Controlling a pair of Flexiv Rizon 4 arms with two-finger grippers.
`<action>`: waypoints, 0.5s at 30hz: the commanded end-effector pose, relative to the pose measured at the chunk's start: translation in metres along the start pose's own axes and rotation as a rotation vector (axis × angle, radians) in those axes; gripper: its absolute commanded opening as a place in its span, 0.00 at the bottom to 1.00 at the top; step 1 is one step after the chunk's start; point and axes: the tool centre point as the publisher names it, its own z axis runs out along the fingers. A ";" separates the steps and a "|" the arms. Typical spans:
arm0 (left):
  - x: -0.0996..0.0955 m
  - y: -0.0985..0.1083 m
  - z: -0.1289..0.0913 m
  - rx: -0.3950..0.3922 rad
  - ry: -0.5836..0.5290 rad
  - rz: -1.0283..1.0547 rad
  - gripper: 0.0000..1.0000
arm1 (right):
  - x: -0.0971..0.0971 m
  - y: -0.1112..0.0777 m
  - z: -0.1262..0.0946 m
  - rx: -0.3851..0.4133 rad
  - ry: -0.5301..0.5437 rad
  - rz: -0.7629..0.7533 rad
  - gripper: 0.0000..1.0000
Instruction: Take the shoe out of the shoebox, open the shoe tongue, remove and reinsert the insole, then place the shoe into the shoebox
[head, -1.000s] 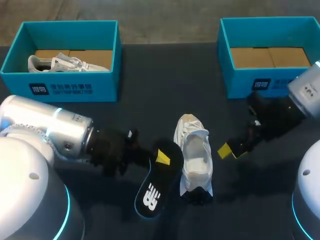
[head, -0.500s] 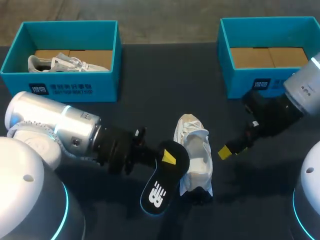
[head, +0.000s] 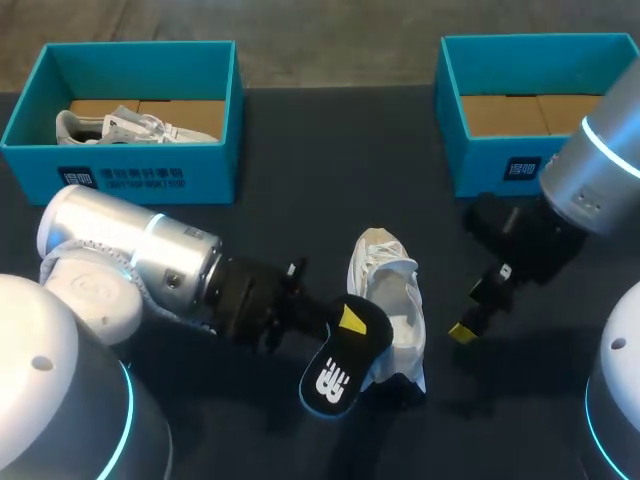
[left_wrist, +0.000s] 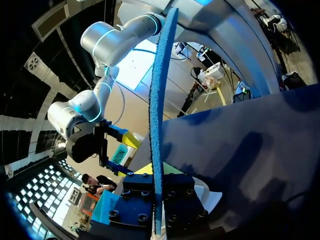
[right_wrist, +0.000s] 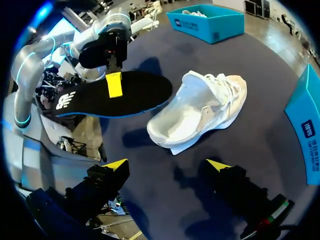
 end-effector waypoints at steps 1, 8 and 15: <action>0.000 0.000 0.002 -0.003 0.001 0.000 0.00 | 0.000 0.003 0.000 0.009 -0.002 0.001 1.00; 0.003 0.005 0.014 0.029 -0.054 -0.042 0.00 | -0.010 -0.002 0.007 -0.010 -0.064 -0.115 1.00; 0.002 0.011 0.025 0.066 -0.133 -0.091 0.00 | -0.024 -0.023 0.017 -0.057 -0.136 -0.153 1.00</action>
